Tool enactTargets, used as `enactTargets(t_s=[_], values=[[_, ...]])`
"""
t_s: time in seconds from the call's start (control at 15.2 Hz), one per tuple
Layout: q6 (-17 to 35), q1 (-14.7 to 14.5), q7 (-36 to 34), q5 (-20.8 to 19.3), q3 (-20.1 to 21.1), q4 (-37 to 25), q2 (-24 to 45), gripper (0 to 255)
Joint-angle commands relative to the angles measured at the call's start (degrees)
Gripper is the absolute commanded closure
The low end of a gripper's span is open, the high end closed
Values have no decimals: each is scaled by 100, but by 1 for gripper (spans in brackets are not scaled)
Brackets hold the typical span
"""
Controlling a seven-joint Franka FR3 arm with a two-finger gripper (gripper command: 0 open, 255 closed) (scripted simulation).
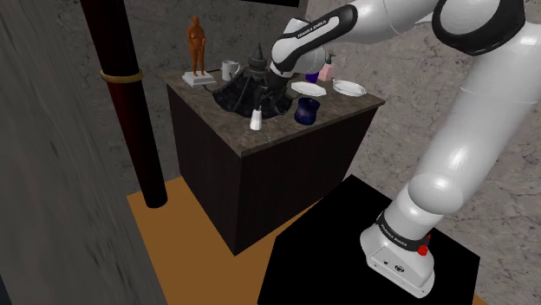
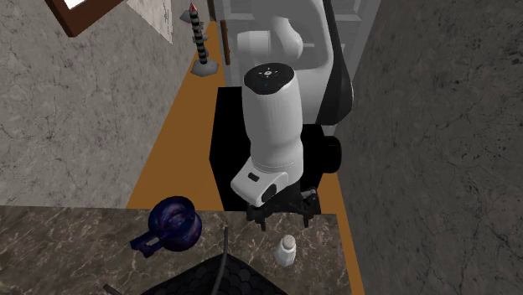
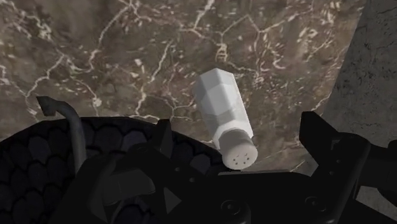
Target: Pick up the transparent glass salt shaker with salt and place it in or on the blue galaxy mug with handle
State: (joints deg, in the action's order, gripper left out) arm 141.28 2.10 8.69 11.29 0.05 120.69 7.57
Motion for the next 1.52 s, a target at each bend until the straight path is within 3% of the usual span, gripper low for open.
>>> enactTargets(t_s=[0.0,0.46,0.92,0.99,1.45], values=[[131,-5,-5,27,8,-185,269,0],[511,-25,42,95,48,-219,681,0],[510,-25,42,95,48,-220,681,0],[510,-25,42,95,48,-220,681,255],[511,-24,43,96,48,-218,679,255]])
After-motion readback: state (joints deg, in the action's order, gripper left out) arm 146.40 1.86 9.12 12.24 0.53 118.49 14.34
